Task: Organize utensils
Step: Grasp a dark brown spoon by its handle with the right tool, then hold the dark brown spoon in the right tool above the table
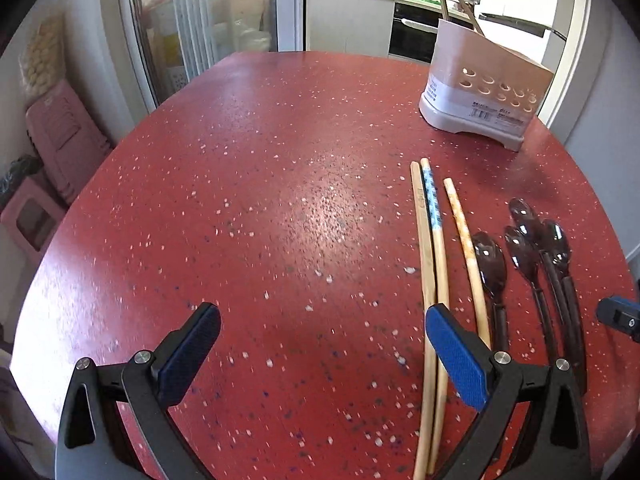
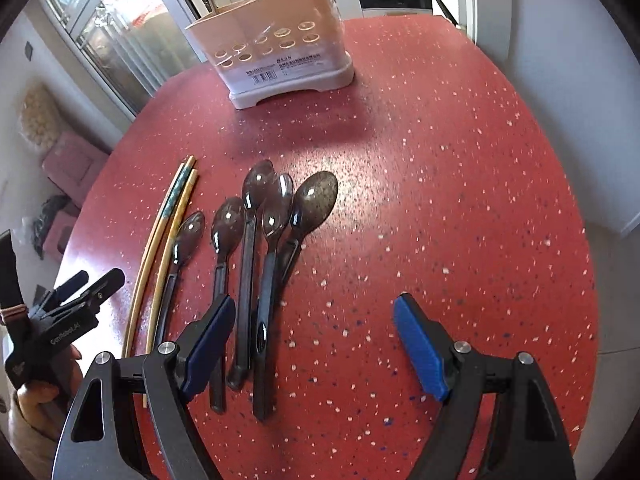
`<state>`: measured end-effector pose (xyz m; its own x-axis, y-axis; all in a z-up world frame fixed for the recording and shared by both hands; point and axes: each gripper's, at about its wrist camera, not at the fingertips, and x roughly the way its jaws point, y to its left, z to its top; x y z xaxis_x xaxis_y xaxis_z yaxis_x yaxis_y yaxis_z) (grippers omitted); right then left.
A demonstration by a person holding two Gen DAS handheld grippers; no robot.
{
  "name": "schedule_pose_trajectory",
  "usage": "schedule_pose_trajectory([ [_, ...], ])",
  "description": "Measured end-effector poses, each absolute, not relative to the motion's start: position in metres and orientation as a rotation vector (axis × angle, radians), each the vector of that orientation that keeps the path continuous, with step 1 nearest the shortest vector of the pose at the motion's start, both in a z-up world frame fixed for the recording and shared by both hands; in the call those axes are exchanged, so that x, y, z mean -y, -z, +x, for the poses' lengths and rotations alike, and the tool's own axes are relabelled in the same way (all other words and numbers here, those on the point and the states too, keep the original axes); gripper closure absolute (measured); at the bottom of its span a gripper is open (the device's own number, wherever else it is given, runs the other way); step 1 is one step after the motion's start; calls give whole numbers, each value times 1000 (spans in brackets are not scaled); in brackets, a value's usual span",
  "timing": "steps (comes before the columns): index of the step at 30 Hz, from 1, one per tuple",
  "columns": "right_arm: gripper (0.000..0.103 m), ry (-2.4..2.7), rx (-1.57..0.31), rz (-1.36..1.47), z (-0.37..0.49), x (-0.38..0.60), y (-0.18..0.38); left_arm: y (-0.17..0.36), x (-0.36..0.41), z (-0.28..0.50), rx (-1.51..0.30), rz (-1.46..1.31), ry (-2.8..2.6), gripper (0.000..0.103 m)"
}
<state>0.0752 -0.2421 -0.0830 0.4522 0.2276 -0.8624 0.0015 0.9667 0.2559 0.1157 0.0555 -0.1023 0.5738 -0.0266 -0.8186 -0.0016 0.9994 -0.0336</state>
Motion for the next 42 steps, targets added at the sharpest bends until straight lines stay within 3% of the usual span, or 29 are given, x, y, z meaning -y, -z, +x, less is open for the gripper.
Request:
schedule_pose_trajectory([
  [5, 39, -140, -1122, 229, 86, 234, 87, 103, -56, 129, -983, -55, 45, 0],
  [13, 53, -148, -1129, 155, 106, 212, 92, 112, -45, 148, -1009, -13, 51, 0],
  [15, 71, -140, -1125, 97, 106, 206, 92, 112, -46, 149, -1000, -31, 47, 0],
  [16, 89, -141, -1124, 81, 105, 205, 92, 112, -46, 150, -1001, -37, 45, 0],
  [17, 94, -141, -1123, 83, 104, 206, 92, 113, -46, 152, -1001, -38, 43, 0],
  [28, 98, -189, -1115, 279, 93, 261, 96, 113, -43, 157, -1017, -43, 59, 0],
  [42, 98, -202, -1121, 294, 91, 264, 96, 111, -35, 169, -1021, -1, 59, 0],
])
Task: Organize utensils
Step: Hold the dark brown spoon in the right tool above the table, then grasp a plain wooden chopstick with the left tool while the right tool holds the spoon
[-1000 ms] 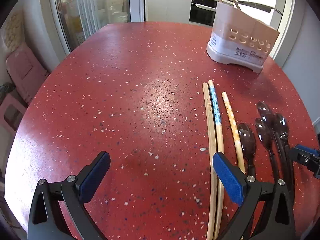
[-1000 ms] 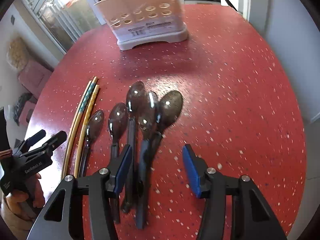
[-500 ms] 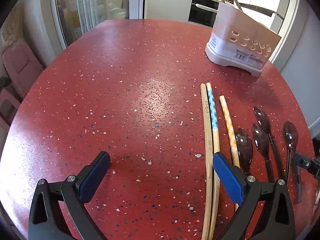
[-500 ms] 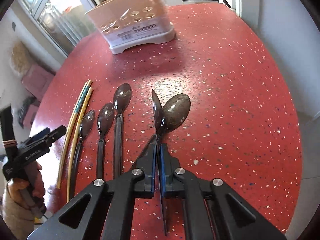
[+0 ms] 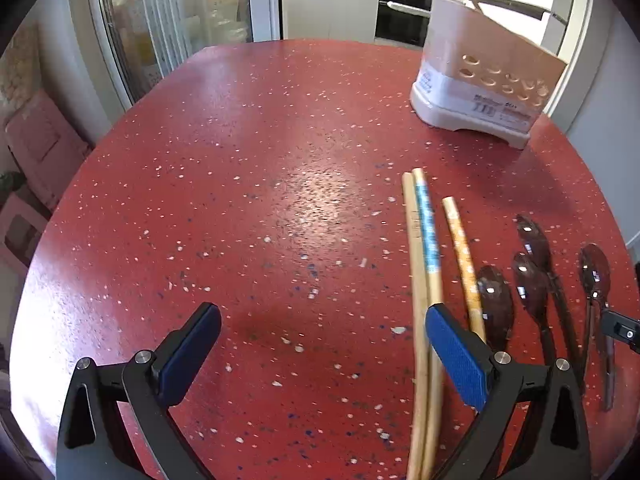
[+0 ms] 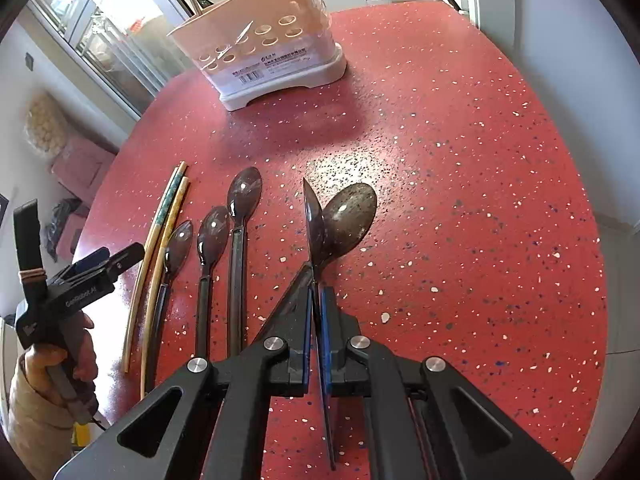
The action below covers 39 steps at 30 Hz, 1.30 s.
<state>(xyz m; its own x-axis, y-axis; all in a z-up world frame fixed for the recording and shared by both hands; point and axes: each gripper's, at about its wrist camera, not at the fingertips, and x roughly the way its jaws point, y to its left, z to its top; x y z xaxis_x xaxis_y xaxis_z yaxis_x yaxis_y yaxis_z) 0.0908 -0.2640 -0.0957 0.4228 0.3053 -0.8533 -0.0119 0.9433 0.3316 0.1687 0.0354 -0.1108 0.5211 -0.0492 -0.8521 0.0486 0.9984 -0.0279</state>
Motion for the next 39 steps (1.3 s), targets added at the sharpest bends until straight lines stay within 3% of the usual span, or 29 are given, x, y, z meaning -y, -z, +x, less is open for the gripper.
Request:
schedule_pose_trajectory([
  [18, 97, -218, -1136, 271, 93, 263, 99, 118, -24, 176, -1063, 33, 79, 0],
  [31, 95, -241, -1351, 131, 136, 243, 97, 111, 0, 212, -1221, 129, 209, 1],
  [32, 95, -244, -1362, 129, 138, 242, 97, 109, 4, 213, -1226, 138, 225, 3],
  [36, 96, -258, -1379, 130, 142, 242, 99, 104, 25, 214, -1249, 182, 289, 32],
  [39, 99, -264, -1370, 141, 142, 244, 100, 102, 37, 213, -1248, 189, 321, 68],
])
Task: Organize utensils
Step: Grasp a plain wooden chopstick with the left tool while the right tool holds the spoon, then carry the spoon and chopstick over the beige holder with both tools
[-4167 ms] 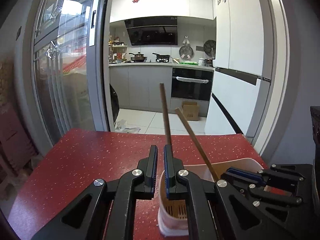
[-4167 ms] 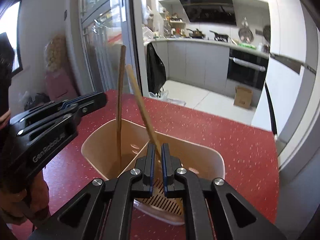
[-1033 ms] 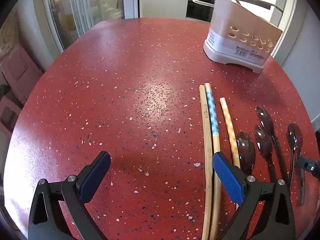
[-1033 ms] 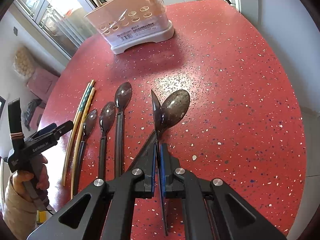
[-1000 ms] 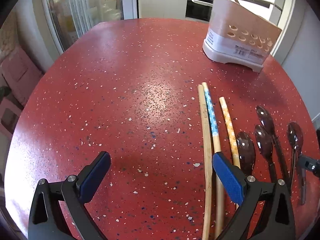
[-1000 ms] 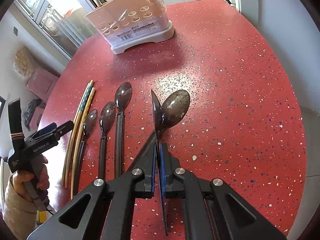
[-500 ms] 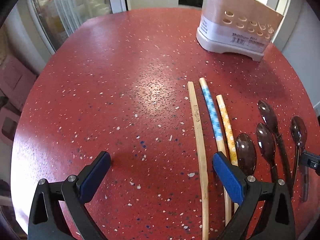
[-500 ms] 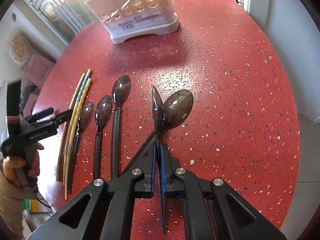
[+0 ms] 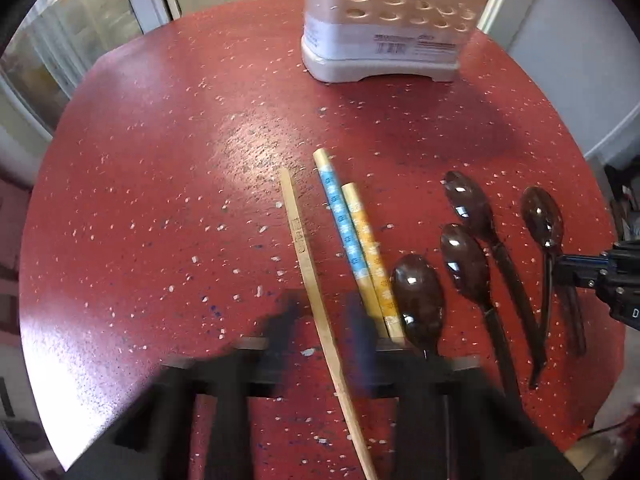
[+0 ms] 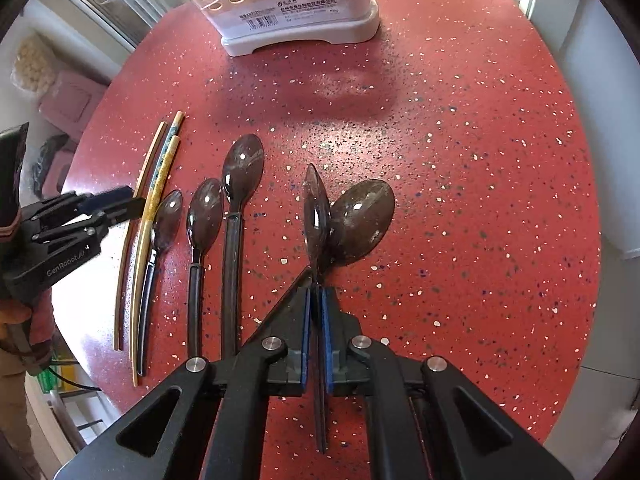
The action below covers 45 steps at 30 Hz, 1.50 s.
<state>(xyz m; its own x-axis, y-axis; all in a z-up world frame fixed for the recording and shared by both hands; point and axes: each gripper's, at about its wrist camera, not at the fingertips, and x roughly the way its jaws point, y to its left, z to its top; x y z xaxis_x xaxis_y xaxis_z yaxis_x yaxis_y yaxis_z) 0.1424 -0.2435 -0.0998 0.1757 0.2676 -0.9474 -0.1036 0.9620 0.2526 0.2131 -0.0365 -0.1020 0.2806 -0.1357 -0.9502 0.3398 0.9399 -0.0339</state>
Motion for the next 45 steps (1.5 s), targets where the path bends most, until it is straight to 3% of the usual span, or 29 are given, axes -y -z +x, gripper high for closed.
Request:
schedule_pose_trajectory([
  [4, 99, -294, -1349, 178, 132, 246, 100, 99, 27, 202, -1184, 6, 330, 68],
  [21, 99, -376, -1084, 223, 81, 263, 52, 25, 13, 125, -825, -142, 271, 68],
  [45, 99, -397, -947, 280, 113, 283, -9, -41, 33, 147, -677, -119, 302, 68],
])
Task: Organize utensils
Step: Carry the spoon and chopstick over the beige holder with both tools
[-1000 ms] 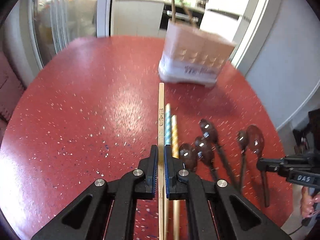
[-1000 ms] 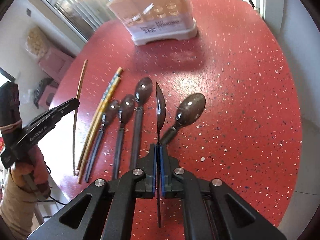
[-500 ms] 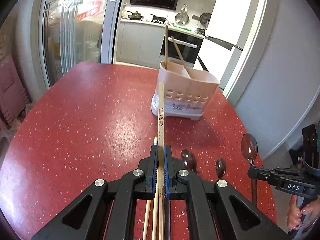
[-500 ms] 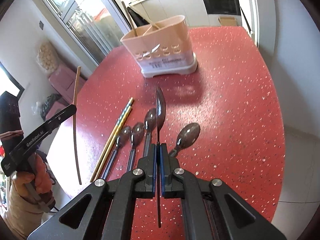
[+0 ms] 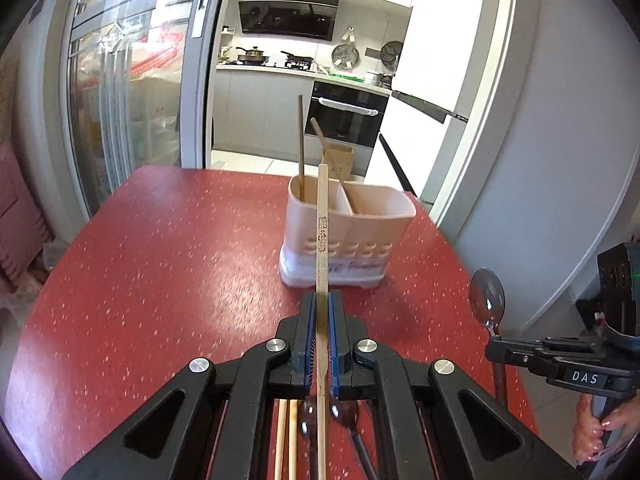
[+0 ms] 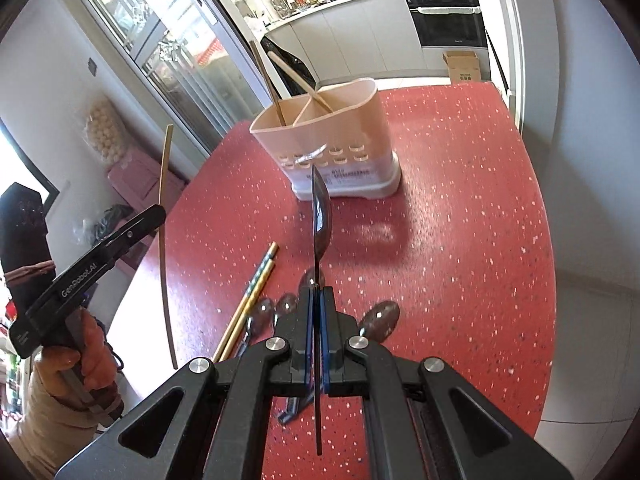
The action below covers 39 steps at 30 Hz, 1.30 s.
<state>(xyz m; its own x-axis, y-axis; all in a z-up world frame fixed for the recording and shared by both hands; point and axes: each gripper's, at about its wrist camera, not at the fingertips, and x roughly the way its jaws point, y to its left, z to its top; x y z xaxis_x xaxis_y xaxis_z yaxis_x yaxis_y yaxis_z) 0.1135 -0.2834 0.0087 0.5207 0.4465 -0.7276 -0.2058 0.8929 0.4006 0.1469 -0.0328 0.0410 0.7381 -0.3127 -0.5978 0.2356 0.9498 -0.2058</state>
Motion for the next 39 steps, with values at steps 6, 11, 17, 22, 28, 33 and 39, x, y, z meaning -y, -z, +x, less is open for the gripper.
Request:
schedule_pose_trajectory([
  [6, 99, -401, -931, 269, 137, 283, -22, -58, 35, 176, -649, -140, 316, 68],
  [11, 99, -407, -877, 248, 166, 280, -45, -78, 34, 208, -611, -180, 323, 68],
  [17, 99, -389, -788, 250, 220, 274, -72, -100, 44, 254, -554, -206, 317, 68],
  [22, 99, -385, -701, 242, 263, 265, -85, -108, 53, 293, -493, -203, 278, 68],
  [28, 99, -388, -608, 231, 302, 257, -83, -99, 61, 331, -464, -234, 261, 68],
  [33, 99, -391, -565, 138, 325, 242, -66, -88, 65, 349, -402, -223, 215, 68],
  [39, 99, -381, -554, 69, 338, 233, -38, -71, 72, 357, -364, -203, 189, 68],
])
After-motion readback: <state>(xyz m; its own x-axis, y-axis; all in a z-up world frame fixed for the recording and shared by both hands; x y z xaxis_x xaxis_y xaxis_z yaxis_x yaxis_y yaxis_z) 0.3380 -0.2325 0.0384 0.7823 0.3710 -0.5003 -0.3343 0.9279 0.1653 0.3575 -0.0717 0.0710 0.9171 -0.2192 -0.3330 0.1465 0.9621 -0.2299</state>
